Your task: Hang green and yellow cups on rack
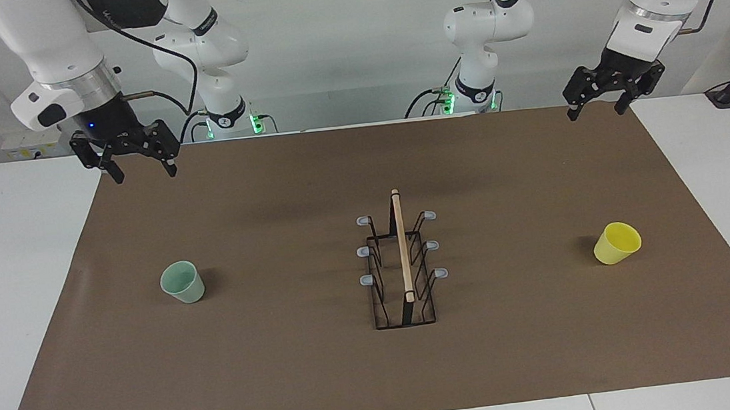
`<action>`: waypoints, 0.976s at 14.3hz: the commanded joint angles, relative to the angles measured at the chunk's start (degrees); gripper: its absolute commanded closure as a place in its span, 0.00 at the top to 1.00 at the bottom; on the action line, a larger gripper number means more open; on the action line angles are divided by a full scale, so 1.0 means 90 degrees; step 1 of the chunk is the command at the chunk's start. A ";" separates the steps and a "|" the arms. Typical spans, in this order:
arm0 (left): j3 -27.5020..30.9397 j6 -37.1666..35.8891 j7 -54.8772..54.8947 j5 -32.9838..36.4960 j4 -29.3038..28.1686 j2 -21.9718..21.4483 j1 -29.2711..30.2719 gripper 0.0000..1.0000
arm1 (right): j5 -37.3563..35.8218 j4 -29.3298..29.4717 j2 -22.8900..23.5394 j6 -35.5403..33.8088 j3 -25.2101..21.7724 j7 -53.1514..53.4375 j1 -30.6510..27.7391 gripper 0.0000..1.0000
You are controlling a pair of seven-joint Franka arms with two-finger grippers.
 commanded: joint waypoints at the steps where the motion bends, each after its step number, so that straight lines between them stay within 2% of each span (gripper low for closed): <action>1: -0.0010 0.0054 -0.0126 0.0018 -0.0058 -0.0069 0.0037 1.00 | -0.0320 0.0125 0.0067 -0.0104 0.0096 0.0125 -0.0088 1.00; 4: 0.0077 -0.0093 -0.0136 -0.0176 -0.0009 0.0028 0.0105 1.00 | -0.0613 0.0105 0.0067 -0.0065 0.0096 0.0115 -0.0039 1.00; 7: 0.0088 -0.0289 -0.0320 -0.0382 0.0273 0.0398 0.0290 1.00 | -0.0868 0.0037 0.0028 -0.0006 0.0096 -0.0166 -0.0048 1.00; 10: 0.0126 -0.0396 -0.0749 -0.0489 0.0683 0.0934 0.0456 0.99 | -0.1093 -0.0041 0.0038 0.0519 0.0057 -0.2106 -0.0185 1.00; 12: 0.0214 -0.0590 -0.1295 -0.0626 0.1170 0.1442 0.0476 0.99 | -0.1200 -0.0157 -0.0011 0.0444 0.0057 -0.2228 -0.0205 1.00; 14: 0.0516 -0.0757 -0.2182 -0.1082 0.1601 0.1862 0.0476 0.99 | -0.1443 -0.0420 -0.0137 0.0482 0.0057 -0.3208 -0.0215 1.00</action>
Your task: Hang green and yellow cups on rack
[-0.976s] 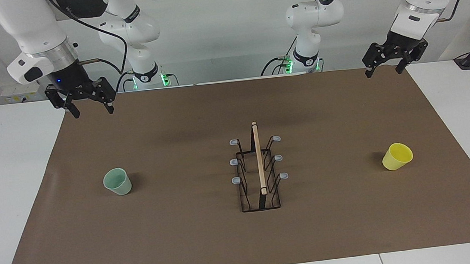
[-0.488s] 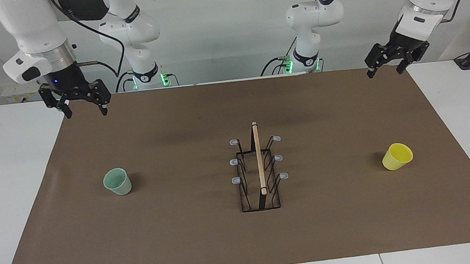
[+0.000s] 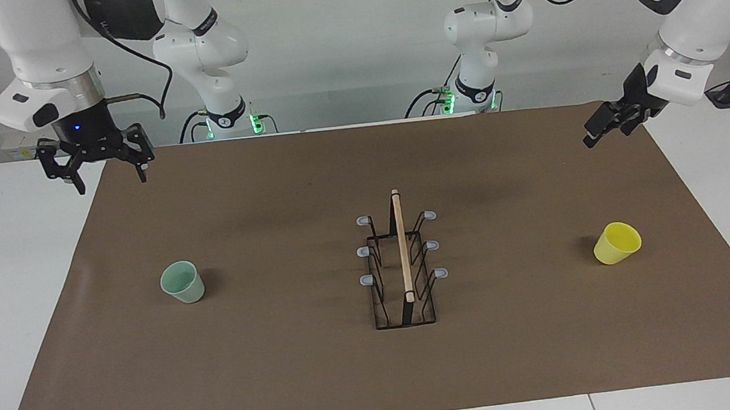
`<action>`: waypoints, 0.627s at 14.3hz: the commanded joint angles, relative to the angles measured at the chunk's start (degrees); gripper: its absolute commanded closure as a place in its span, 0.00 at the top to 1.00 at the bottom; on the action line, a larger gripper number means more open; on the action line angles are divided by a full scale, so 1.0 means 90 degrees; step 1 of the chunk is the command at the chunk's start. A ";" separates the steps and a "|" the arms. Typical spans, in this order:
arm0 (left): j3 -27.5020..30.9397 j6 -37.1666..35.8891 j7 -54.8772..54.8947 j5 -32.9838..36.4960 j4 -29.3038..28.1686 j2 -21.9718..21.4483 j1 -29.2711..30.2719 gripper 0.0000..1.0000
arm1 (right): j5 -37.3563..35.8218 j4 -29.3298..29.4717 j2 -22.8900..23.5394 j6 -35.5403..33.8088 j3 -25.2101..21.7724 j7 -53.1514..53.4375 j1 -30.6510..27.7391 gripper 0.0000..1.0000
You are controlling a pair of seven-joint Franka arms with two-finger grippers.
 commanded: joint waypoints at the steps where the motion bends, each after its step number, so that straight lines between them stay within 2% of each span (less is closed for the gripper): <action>1: 0.0464 -0.0405 -0.1193 -0.0716 0.0839 0.0754 0.0040 0.99 | -0.0502 -0.0465 -0.0211 0.0157 0.0055 -0.1611 -0.0069 1.00; 3: 0.0671 -0.0308 -0.1966 -0.1031 0.0888 0.1048 0.0040 0.99 | -0.0719 -0.0748 -0.0357 0.0255 0.0055 -0.2699 -0.0069 1.00; 6: 0.1011 -0.0131 -0.3206 -0.1450 0.0937 0.1467 0.0040 0.99 | -0.1031 -0.1040 -0.0367 0.0439 0.0055 -0.3239 -0.0021 1.00; 9: 0.1577 -0.0131 -0.4232 -0.2386 0.1259 0.2150 0.0050 0.99 | -0.1207 -0.1208 -0.0368 0.0567 0.0065 -0.3767 0.0028 1.00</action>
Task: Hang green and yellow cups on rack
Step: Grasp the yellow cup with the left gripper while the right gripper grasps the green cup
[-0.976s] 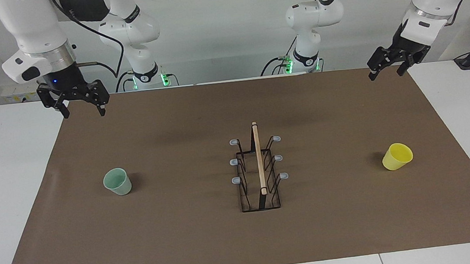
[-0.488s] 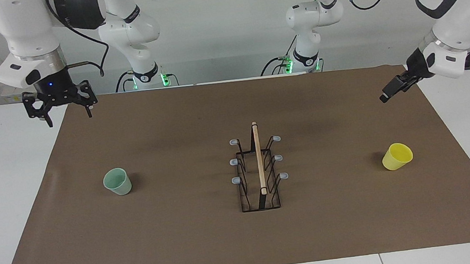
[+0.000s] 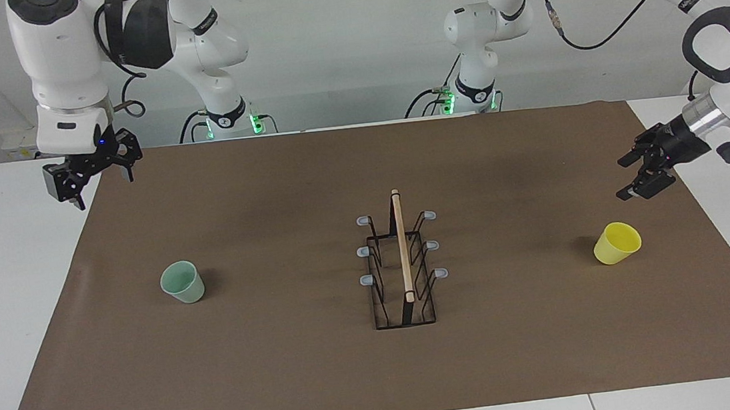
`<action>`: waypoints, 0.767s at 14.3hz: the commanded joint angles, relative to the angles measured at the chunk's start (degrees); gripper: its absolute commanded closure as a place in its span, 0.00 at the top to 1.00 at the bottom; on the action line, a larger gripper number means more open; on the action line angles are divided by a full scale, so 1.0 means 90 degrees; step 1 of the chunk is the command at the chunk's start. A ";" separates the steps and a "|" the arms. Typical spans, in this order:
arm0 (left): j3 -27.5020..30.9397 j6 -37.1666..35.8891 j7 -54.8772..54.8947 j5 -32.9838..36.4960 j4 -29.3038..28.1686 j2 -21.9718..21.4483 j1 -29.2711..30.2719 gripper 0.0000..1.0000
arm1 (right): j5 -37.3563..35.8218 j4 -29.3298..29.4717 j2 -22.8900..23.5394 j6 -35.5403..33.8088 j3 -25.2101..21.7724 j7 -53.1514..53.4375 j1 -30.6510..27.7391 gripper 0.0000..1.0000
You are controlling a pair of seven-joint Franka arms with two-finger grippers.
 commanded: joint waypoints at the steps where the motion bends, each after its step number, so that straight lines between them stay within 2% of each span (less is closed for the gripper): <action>1: 0.0445 0.0036 -0.0989 -0.0750 0.0491 0.0814 0.0117 0.99 | -0.0316 -0.0343 -0.0178 0.0162 0.0064 -0.0350 0.0039 1.00; 3: 0.0437 0.0396 -0.1537 -0.1045 0.0511 0.1089 0.0235 1.00 | -0.1173 -0.0488 -0.0110 0.0113 0.0074 -0.0399 0.0535 1.00; 6: 0.0427 0.0865 -0.2018 -0.1631 0.0501 0.1500 0.0742 1.00 | -0.1450 -0.0791 -0.0003 0.0317 0.0074 -0.0419 0.0586 1.00; 8: 0.0388 0.0857 -0.2067 -0.1739 0.0520 0.1821 0.0985 1.00 | -0.1916 -0.0792 0.0338 0.0347 0.0074 -0.0575 0.0683 1.00; 9: 0.0388 0.0925 -0.2057 -0.1923 0.0472 0.1900 0.1161 1.00 | -0.2248 -0.0792 0.0542 0.0338 0.0074 -0.0575 0.0916 1.00; 11: 0.0398 0.1013 -0.2057 -0.2071 0.0277 0.1911 0.1114 1.00 | -0.2669 -0.0792 0.0963 0.0357 0.0074 -0.0575 0.1094 1.00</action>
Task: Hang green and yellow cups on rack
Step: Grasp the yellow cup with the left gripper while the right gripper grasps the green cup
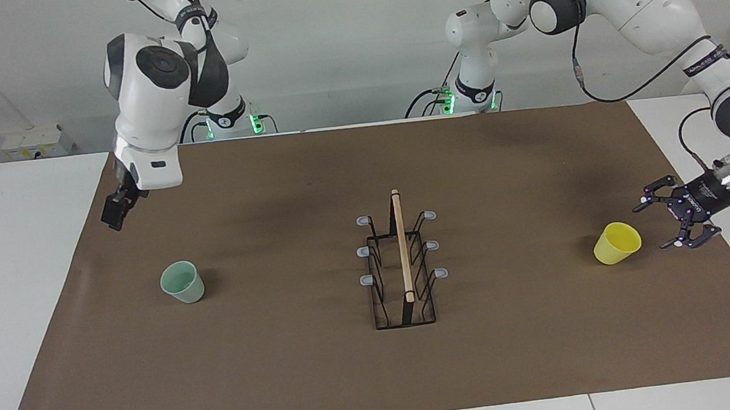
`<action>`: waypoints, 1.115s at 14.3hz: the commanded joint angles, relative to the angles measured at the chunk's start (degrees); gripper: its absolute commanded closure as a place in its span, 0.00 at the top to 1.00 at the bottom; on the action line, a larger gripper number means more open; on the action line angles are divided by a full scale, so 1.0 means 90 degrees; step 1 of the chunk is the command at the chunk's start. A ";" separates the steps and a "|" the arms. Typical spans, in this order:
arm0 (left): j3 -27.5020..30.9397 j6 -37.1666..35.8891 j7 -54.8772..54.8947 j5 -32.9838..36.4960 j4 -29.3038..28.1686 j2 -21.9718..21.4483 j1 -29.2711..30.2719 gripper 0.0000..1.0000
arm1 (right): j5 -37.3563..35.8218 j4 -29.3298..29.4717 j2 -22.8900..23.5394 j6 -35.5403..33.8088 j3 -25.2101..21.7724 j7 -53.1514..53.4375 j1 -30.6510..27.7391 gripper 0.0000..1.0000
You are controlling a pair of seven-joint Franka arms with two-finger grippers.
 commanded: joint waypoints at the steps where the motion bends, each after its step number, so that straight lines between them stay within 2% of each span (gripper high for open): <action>1: -0.0023 0.0177 -0.0163 -0.0212 -0.0198 0.0084 -0.0040 1.00 | -0.0668 0.0011 0.0596 0.0118 0.0005 -0.0109 0.0289 1.00; 3: -0.0033 0.0382 -0.0124 -0.0290 -0.0784 -0.0110 -0.0070 1.00 | -0.1166 -0.0018 0.0919 0.0196 0.0014 -0.0119 0.0446 1.00; 6: -0.0062 0.1094 0.0256 -0.0436 -0.1761 -0.0414 -0.0236 1.00 | -0.1645 -0.0310 0.1057 0.0673 0.0005 -0.0119 0.0505 1.00; 11: -0.0043 0.1232 0.0316 -0.1822 -0.2475 -0.0678 -0.0266 1.00 | -0.1969 -0.0370 0.1632 0.0792 0.0005 0.0007 0.0690 1.00; 16: -0.0053 0.1291 0.0666 -0.2175 -0.2661 -0.0746 -0.0324 1.00 | -0.2349 -0.0399 0.2092 0.0744 0.0005 0.0506 0.0954 1.00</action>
